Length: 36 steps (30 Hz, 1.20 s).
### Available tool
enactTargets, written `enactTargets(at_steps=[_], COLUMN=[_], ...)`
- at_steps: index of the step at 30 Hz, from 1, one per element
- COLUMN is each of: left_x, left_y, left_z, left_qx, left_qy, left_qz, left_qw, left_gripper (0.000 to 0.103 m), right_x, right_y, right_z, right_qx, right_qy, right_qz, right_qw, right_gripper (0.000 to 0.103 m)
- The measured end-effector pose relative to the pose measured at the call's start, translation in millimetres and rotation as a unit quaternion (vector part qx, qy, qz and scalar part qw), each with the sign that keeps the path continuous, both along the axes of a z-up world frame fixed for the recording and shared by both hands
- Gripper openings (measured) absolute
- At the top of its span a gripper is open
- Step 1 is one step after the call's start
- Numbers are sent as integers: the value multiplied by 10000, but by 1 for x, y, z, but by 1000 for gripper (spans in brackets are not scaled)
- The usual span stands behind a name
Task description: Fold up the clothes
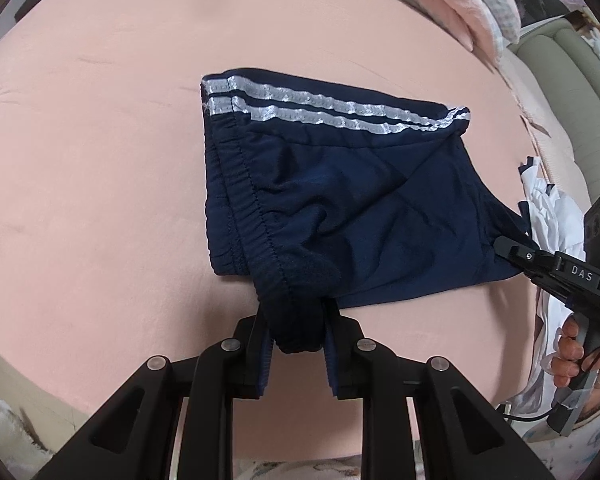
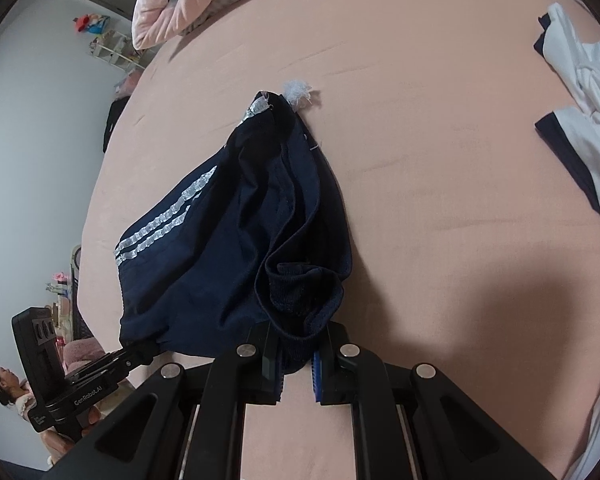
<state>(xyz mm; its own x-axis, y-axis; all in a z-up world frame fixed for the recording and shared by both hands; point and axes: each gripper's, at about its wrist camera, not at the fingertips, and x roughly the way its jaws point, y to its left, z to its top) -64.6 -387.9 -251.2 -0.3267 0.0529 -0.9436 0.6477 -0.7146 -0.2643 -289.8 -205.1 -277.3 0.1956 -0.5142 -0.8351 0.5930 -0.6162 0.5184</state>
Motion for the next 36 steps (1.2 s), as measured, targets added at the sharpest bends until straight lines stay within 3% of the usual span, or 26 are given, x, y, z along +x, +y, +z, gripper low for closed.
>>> enactTargets(at_steps=[11,18,28,36], left_x=[-36,-46,-33,-36], left_y=[-23,-41,-64,-76], left_z=[13,17,29,49], left_qx=[-106,102,605,544], left_qy=[-220,-180,-4,141], left_qz=[-56,176,582,746], left_qw=[9997,9996,9965,9956], left_gripper=[19,19,19,19], right_x=[-1,2,-10,-14], right_y=[-19,-21,-19,-24], right_z=[13,15,29,44], right_qx=[-96,-167,-347,-528], right_qy=[161,241,319,319], right_qz=[135,145,149,151], right_qw=[9997,9995,9988,9980], right_gripper=[8,8,8,8])
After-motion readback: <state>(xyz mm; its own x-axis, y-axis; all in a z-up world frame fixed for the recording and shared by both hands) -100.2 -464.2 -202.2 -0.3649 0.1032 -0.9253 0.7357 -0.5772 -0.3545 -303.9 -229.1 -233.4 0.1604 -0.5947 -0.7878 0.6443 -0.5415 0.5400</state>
